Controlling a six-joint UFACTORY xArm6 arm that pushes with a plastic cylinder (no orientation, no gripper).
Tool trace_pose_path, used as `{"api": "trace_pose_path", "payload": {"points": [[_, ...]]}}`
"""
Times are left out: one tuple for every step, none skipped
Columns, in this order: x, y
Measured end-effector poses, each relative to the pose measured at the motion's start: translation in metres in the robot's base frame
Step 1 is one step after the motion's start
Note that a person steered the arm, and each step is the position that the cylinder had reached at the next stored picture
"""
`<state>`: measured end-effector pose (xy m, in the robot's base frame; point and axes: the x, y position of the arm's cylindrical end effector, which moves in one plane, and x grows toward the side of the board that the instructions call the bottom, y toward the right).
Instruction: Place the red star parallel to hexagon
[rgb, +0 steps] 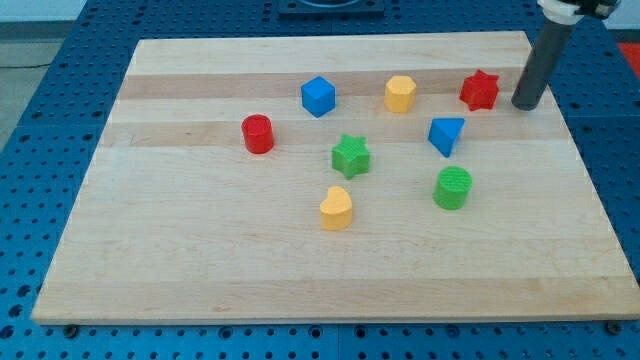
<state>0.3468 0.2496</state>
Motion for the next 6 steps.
{"api": "trace_pose_path", "payload": {"points": [[0.000, -0.006], [0.000, -0.012], [0.000, -0.017], [0.000, -0.023], [0.000, -0.034], [0.000, -0.043]]}}
